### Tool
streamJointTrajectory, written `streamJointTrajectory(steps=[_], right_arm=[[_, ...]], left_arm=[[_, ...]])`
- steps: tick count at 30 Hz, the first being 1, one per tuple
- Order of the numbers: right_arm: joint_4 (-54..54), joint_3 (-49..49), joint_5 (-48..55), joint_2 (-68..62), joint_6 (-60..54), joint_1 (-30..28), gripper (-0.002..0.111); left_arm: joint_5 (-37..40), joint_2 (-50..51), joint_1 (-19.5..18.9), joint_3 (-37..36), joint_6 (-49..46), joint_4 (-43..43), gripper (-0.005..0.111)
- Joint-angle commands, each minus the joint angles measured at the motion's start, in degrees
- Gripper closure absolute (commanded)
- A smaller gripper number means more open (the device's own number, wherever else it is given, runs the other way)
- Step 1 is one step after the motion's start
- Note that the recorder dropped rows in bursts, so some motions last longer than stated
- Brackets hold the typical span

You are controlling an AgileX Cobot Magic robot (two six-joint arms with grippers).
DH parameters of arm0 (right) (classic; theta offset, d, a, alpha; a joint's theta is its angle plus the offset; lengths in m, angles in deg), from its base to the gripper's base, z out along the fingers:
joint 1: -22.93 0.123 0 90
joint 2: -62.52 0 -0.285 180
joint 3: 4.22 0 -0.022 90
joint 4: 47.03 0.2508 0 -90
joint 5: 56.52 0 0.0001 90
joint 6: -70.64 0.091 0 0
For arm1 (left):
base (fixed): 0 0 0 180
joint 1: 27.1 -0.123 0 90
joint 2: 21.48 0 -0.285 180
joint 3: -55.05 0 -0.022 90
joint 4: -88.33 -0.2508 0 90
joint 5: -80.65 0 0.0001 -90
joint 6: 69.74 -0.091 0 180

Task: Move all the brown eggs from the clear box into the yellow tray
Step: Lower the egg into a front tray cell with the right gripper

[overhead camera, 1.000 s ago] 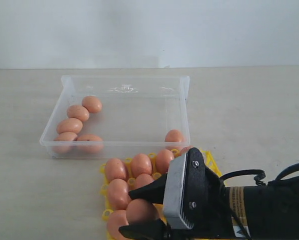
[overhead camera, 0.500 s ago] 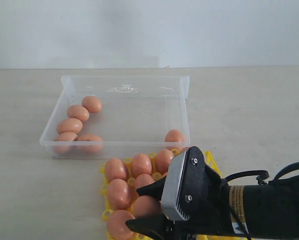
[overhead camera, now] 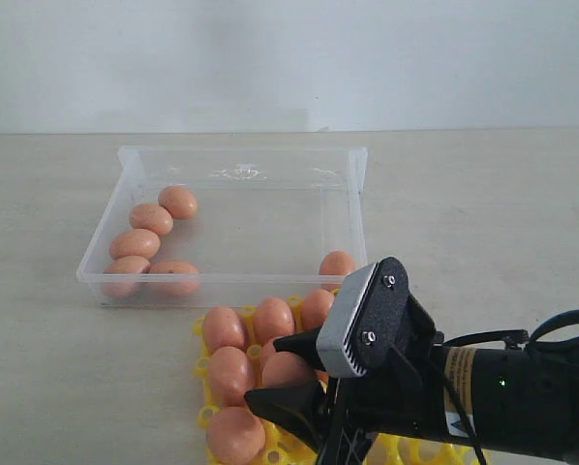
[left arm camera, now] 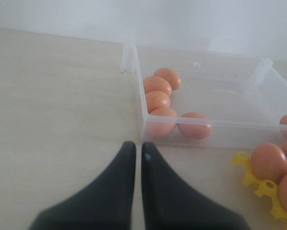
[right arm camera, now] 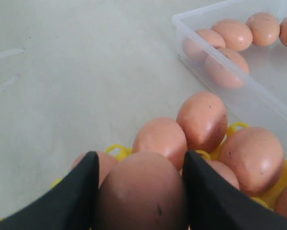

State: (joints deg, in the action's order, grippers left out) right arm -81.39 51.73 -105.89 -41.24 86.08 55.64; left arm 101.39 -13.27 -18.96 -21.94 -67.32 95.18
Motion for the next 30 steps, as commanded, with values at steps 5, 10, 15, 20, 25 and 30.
streamJointTrajectory(steps=[5, 10, 15, 20, 25, 30], right_arm=[[-2.1, -0.1, -1.1, 0.4, 3.1, -0.2, 0.076], [-2.3, -0.1, -1.1, 0.4, 3.7, -0.2, 0.076], [-4.1, -0.1, -0.9, 0.4, 4.6, -0.2, 0.061], [-4.1, -0.1, -0.1, 0.4, 5.1, -0.2, 0.051], [-3.4, -0.1, -0.5, 0.4, 5.2, -0.2, 0.051], [-3.3, -0.1, -7.1, 0.4, 5.2, -0.2, 0.051]], left_arm=[[-0.4, 0.2, 0.1, -0.2, -0.2, -0.2, 0.103], [-0.4, 0.2, 0.1, -0.2, -0.2, -0.2, 0.103], [-0.4, 0.2, 0.1, -0.2, -0.2, -0.2, 0.103], [-0.4, 0.2, 0.1, -0.2, -0.2, -0.2, 0.103], [-0.4, 0.2, 0.1, -0.2, -0.2, -0.2, 0.103], [-0.4, 0.2, 0.1, -0.2, -0.2, -0.2, 0.103]])
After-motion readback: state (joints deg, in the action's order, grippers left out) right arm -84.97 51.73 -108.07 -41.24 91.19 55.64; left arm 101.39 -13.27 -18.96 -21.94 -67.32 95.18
